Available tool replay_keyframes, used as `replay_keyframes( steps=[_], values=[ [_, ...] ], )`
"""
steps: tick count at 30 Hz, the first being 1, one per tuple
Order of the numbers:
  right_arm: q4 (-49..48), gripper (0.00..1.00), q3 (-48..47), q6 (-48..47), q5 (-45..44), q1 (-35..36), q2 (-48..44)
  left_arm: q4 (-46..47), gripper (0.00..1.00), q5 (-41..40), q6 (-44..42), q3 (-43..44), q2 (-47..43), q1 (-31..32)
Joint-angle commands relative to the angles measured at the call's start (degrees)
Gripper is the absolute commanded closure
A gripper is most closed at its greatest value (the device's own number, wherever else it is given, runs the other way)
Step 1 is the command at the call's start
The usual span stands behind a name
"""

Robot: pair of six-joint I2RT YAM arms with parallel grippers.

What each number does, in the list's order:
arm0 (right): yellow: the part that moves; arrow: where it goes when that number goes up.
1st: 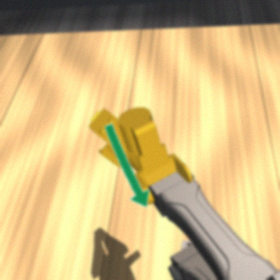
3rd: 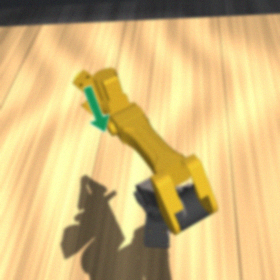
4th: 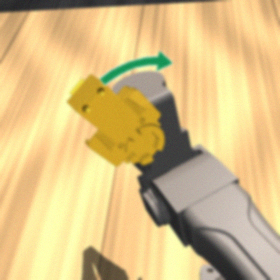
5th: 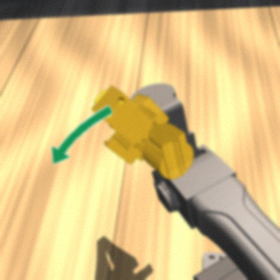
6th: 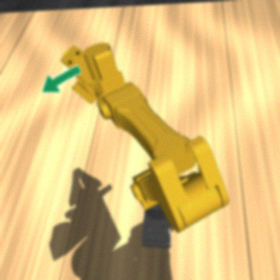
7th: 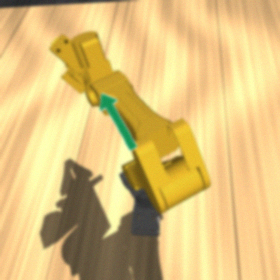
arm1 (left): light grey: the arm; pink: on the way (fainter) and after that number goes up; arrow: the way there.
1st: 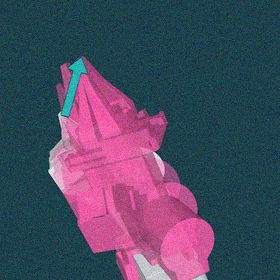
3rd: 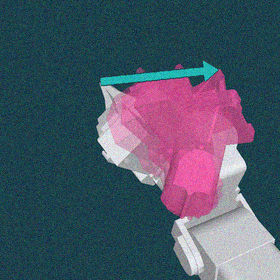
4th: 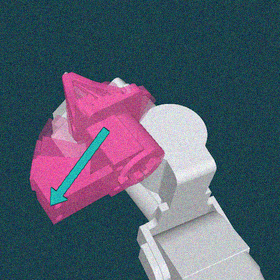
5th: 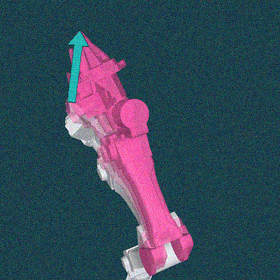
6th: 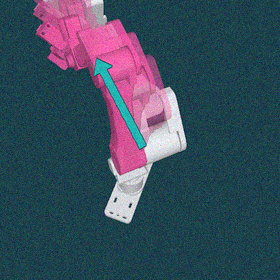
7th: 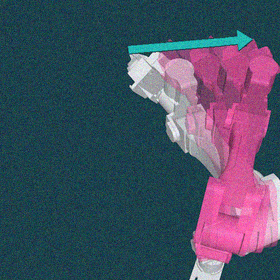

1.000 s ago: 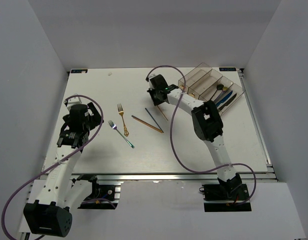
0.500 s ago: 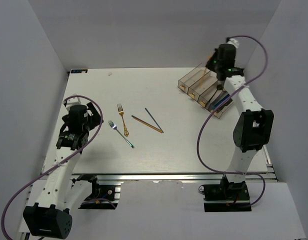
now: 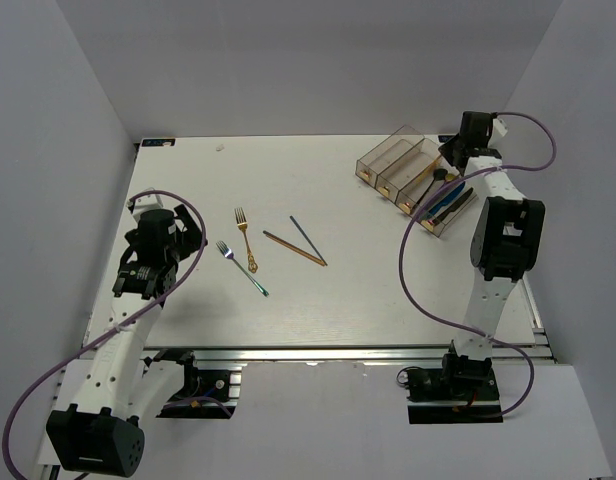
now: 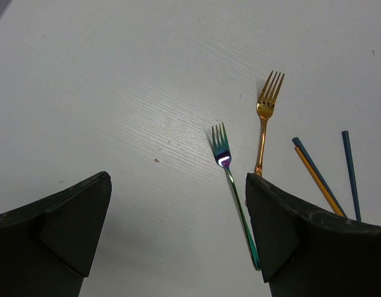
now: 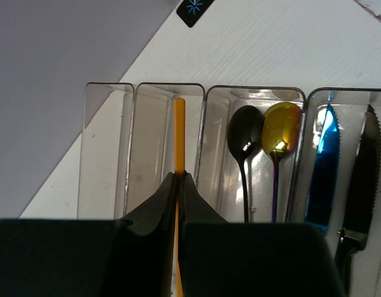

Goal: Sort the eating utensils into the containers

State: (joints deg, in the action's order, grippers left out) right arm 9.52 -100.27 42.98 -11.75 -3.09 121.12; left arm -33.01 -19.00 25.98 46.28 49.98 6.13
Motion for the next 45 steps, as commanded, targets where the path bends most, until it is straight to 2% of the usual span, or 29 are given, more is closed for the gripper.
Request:
replay_keyframes(
  steps=[1,22,23,25,27,29,30,31,34,38,41,42,43,45],
  values=[
    [-5.73,1.0,1.04,2.72,0.85,0.28,-1.06,-0.03,0.02,0.64,-0.14,0.74,0.12,0.11],
    [-6.44,1.0,-6.96,5.8,4.89,3.0,10.19,-0.03,0.02,1.43,-0.31,0.65,0.12,0.11],
    [-6.44,0.97,-7.13,5.88,5.15,3.0,10.36,0.06,0.02,1.51,-0.31,0.74,0.12,0.11],
    [-6.53,0.81,-6.87,5.62,5.16,3.0,10.1,-0.03,0.02,1.69,-0.31,0.74,0.21,0.11],
    [-6.71,0.81,-7.13,5.18,4.98,3.0,9.66,0.14,0.02,1.69,-0.31,0.74,0.12,0.11],
    [-5.31,0.71,-8.27,4.83,4.98,3.0,9.66,0.06,0.02,1.69,-0.31,0.65,0.12,0.11],
    [-4.78,0.66,-9.41,4.66,4.81,3.0,9.57,0.06,0.02,1.78,-0.31,0.65,0.12,0.02],
    [-4.34,0.52,-9.68,4.66,4.72,3.0,9.4,0.06,0.02,1.69,-0.31,0.65,0.12,0.11],
    [-4.68,0.39,-9.07,3.69,4.63,3.35,7.21,0.14,0.02,1.69,-0.31,0.56,0.12,0.11],
    [-4.33,0.39,-8.45,-1.92,6.82,8.08,2.65,0.14,0.02,1.6,-0.31,0.65,0.12,0.11],
    [-2.76,0.38,-7.14,-11.75,10.6,13.71,-0.78,0.06,0.02,1.25,-0.31,0.65,-0.05,0.02],
    [-1.71,0.38,-6.87,-17.44,10.43,15.47,-1.67,-0.03,0.02,1.08,-0.23,0.74,-0.05,0.02],
    [0.74,0.38,-5.74,-20.36,8.95,20.1,-3.42,-0.03,0.02,0.64,-0.14,0.65,-0.05,0.02],
    [2.95,0.37,-4.5,-26.34,5.53,24.95,-4.75,-0.12,0.02,0.37,-0.05,0.74,-0.14,0.02]
  ],
)
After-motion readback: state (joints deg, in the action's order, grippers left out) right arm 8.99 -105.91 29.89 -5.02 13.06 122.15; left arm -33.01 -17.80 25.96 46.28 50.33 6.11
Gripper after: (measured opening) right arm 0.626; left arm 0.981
